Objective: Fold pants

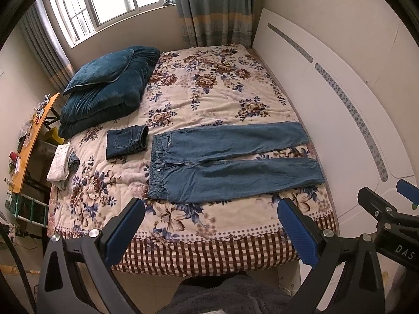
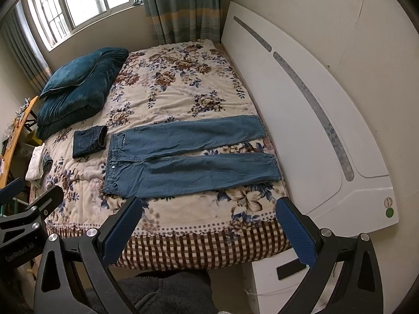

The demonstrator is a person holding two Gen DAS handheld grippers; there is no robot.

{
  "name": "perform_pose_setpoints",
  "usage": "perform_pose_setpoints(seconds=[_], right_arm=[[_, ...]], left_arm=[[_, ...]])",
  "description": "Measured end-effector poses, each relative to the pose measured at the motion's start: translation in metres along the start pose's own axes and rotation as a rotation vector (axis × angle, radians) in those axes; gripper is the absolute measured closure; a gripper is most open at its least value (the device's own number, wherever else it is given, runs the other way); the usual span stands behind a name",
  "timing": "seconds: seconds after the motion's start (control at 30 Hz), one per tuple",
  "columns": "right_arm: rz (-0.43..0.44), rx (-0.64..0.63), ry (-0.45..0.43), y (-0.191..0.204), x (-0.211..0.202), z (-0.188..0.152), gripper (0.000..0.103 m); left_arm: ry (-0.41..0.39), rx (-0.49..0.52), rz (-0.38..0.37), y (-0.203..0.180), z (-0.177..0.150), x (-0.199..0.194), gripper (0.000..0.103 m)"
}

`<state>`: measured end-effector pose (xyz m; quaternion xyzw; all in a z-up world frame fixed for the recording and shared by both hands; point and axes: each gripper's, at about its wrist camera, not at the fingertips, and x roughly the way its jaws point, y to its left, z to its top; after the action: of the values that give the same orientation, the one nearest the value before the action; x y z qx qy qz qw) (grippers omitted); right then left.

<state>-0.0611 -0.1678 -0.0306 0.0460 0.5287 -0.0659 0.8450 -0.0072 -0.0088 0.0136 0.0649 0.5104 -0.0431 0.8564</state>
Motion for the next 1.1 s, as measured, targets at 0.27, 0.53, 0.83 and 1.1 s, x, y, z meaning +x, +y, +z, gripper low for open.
perform_pose_setpoints(seconds=[0.27, 0.53, 0.83, 1.1], right_arm=[[0.001, -0.002, 0.003, 0.0001, -0.0014, -0.0006, 0.0], [0.003, 0.001, 0.003, -0.0009, -0.0011, -0.0006, 0.0], [0.004, 0.0, 0.005, -0.0009, -0.0023, -0.0004, 0.0], [0.009, 0.005, 0.006, 0.0006, -0.0028, 0.0014, 0.0]], left_arm=[[0.0, 0.001, -0.006, 0.0009, -0.0009, -0.0008, 0.0], [-0.001, -0.001, -0.004, 0.0016, 0.0, 0.0003, 0.0], [0.0, -0.002, -0.006, 0.0019, 0.0004, 0.0002, 0.0], [-0.002, -0.004, -0.006, 0.0021, -0.0005, 0.0002, 0.0]])
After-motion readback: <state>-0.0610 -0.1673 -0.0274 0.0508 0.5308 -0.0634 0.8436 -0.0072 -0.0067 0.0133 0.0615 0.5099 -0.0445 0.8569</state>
